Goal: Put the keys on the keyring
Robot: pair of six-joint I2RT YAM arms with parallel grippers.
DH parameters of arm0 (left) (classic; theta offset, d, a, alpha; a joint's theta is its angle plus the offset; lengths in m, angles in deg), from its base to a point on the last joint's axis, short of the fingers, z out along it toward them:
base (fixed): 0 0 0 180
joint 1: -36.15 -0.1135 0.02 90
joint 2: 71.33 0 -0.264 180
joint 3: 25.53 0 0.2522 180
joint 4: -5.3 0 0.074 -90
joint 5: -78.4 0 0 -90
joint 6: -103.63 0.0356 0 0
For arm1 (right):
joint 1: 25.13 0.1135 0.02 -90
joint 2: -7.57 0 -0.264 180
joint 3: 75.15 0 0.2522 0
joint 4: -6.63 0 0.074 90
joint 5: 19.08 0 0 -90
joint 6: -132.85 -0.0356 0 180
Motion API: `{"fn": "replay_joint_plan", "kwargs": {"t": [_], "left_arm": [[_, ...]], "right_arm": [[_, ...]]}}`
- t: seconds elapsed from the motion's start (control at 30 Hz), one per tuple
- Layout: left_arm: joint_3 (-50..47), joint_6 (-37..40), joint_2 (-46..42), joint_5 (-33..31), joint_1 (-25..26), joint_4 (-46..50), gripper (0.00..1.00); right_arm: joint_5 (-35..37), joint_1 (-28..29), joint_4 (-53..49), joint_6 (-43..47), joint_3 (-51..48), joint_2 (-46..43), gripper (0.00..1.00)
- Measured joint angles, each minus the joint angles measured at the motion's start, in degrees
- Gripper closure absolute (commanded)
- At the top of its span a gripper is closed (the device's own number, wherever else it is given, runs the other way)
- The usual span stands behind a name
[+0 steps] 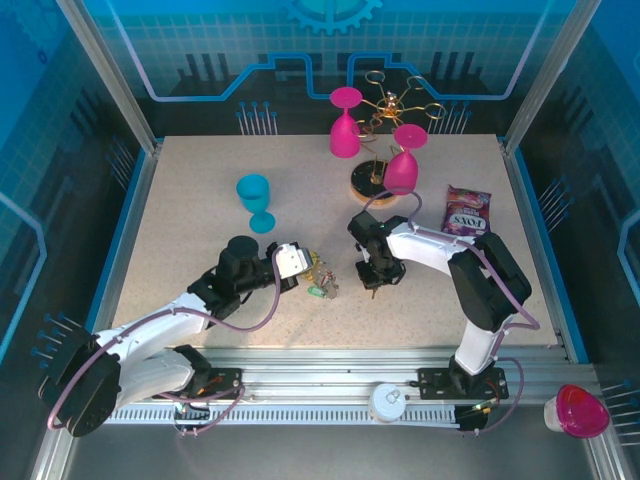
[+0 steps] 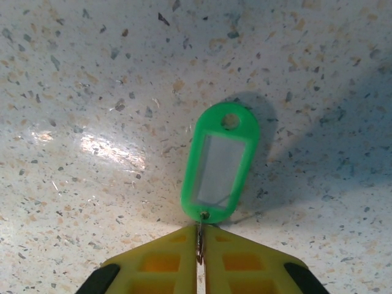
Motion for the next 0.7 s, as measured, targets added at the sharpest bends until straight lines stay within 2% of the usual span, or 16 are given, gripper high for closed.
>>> {"fn": "replay_joint_plan", "kwargs": {"t": [0.17, 0.33, 0.4, 0.57, 0.7], "left_arm": [[0.0, 0.0, 0.0, 0.0, 0.0, 0.4, 1.00], [0.0, 0.0, -0.1, 0.0, 0.0, 0.5, 1.00], [0.0, 0.0, -0.3, 0.0, 0.0, 0.7, 1.00], [0.0, 0.0, -0.4, 0.0, 0.0, 0.8, 1.00], [0.0, -0.2, -0.4, 0.2, 0.1, 0.9, 1.00]], "right_arm": [[0.0, 0.0, 0.0, 0.2, 0.0, 0.0, 1.00], [0.1, 0.0, 0.9, 1.2, -0.4, -1.5, 1.00], [0.0, 0.1, 3.0, 2.7, -2.2, -5.3, 1.00], [-1.9, 0.1, 11.2, 10.1, -8.2, -21.9, 1.00], [-6.7, 0.0, 16.9, 17.8, -9.6, -27.7, 1.00]]}}
